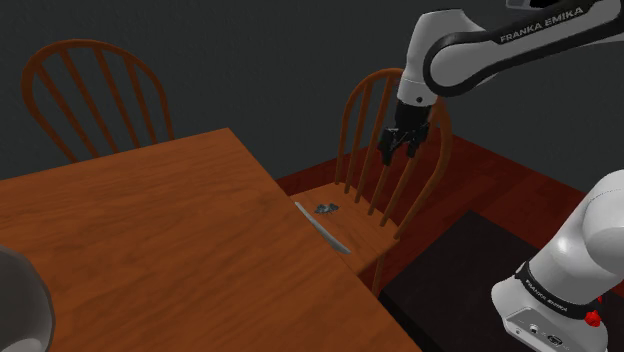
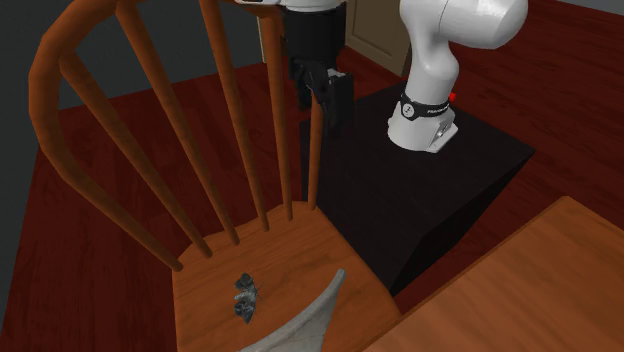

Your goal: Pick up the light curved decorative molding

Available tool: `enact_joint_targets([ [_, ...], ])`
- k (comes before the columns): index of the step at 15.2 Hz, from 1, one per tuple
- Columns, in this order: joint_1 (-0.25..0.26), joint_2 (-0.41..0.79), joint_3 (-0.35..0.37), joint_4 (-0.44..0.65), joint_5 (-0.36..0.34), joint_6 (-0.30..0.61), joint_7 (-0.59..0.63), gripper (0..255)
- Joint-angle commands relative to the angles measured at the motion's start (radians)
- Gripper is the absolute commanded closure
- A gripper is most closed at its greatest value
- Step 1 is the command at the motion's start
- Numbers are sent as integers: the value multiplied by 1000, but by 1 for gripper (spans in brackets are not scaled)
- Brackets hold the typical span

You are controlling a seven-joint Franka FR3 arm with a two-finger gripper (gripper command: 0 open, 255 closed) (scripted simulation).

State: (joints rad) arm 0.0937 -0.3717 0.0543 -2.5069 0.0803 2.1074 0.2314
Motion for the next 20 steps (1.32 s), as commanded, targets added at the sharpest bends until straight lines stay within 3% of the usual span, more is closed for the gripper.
enact_joint_targets([
  [1,10,68,18,16,0,55,13,0],
  [11,56,448,89,164,-67,295,110,0],
  [20,135,798,86,404,-185,401,216,0],
])
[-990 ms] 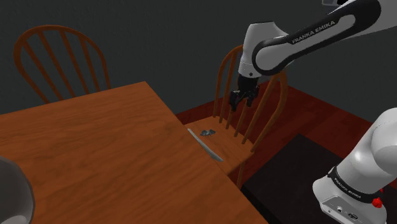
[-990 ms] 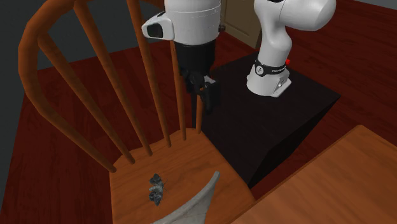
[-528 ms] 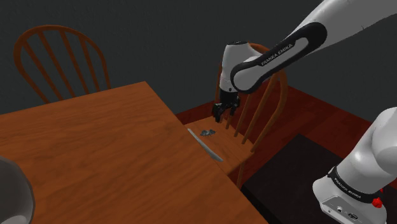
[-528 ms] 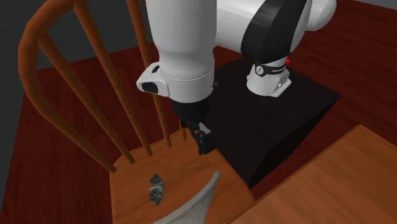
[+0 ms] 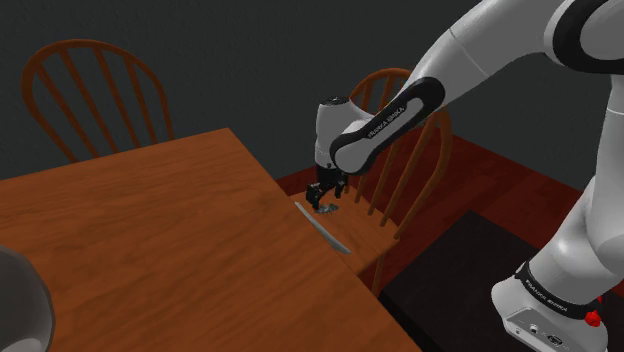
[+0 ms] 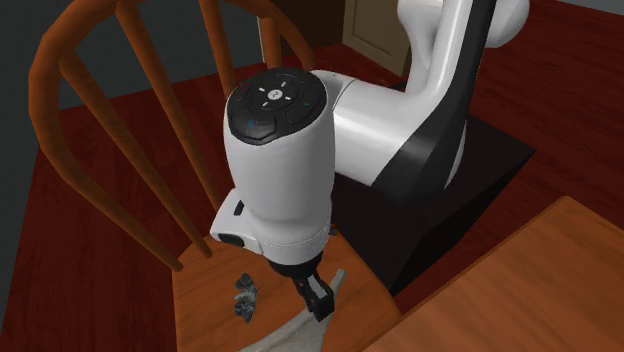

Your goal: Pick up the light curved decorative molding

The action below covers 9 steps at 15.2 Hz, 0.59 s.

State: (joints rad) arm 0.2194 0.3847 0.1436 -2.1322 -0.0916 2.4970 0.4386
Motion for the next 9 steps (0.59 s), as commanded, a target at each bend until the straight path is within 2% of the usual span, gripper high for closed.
enact_joint_targets([
  [1,21,80,-7,62,-24,17,18,0],
  [4,51,183,-17,156,-50,25,39,0],
  [9,59,240,-27,169,-60,69,46,0],
])
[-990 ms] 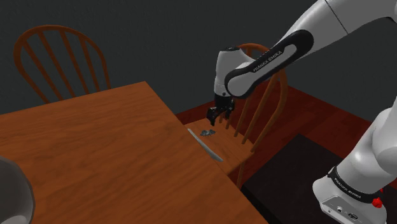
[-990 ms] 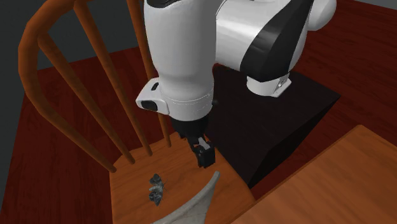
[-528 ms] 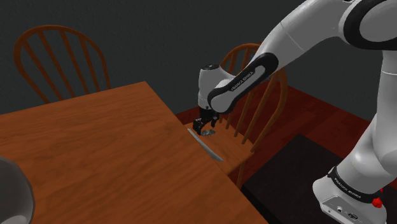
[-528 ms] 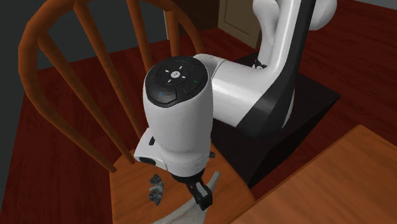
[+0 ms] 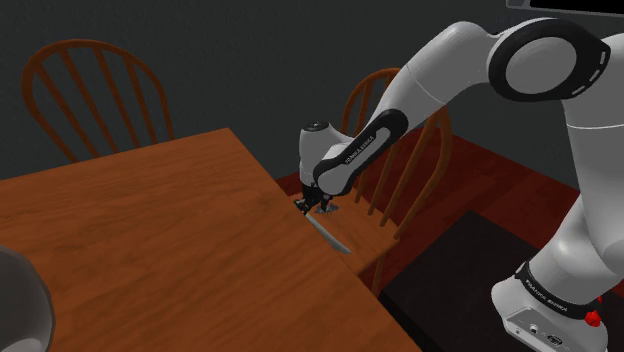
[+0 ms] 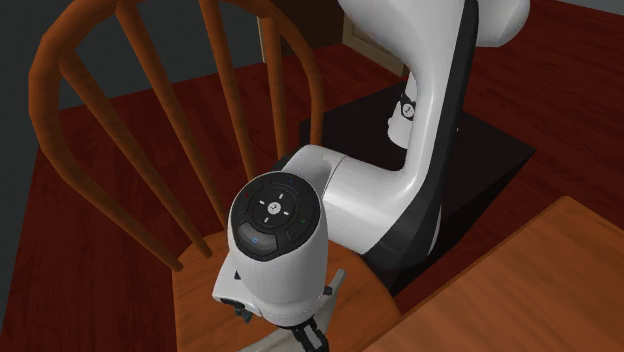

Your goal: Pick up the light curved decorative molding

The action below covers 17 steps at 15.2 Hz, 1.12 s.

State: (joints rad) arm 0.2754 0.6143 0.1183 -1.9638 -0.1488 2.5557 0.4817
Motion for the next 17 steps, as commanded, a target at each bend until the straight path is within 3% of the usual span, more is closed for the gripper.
enact_joint_targets([
  [1,4,22,-4,3,-4,19,5,0],
  [4,6,41,-7,9,-7,32,7,0],
  [5,7,42,-7,9,-8,34,7,255],
  [17,2,6,-1,-1,-2,7,3,255],
])
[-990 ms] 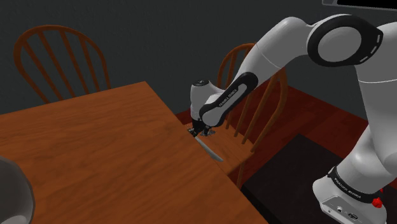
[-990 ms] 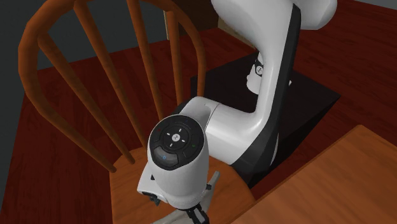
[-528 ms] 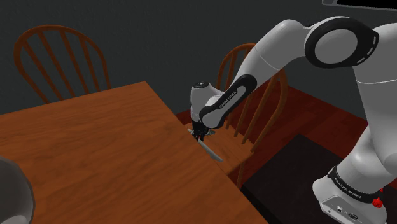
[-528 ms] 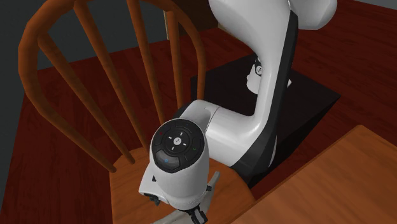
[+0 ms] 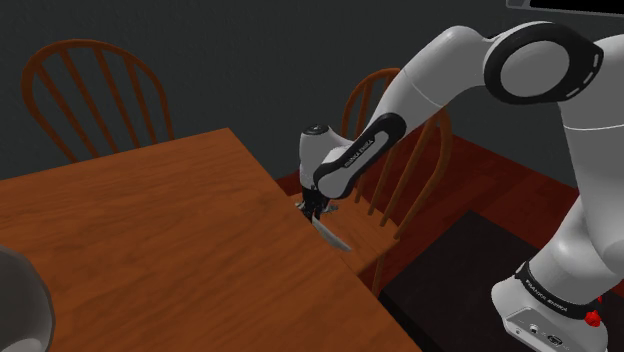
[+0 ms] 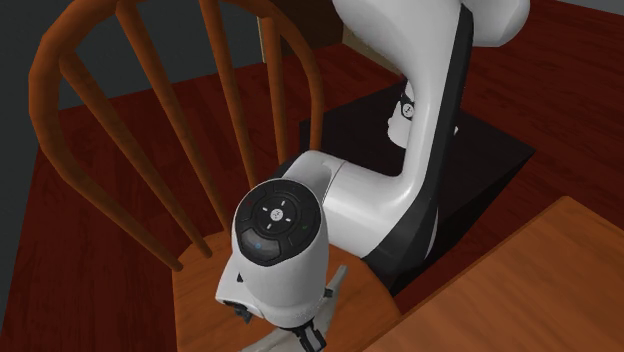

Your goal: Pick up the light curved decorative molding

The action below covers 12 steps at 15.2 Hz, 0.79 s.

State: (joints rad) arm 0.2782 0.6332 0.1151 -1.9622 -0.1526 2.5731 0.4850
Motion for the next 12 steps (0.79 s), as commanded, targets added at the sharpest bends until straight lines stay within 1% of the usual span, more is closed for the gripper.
enact_joint_targets([
  [1,-2,-25,4,-6,4,-19,-2,255],
  [12,-17,-145,24,-23,28,-121,-19,255],
])
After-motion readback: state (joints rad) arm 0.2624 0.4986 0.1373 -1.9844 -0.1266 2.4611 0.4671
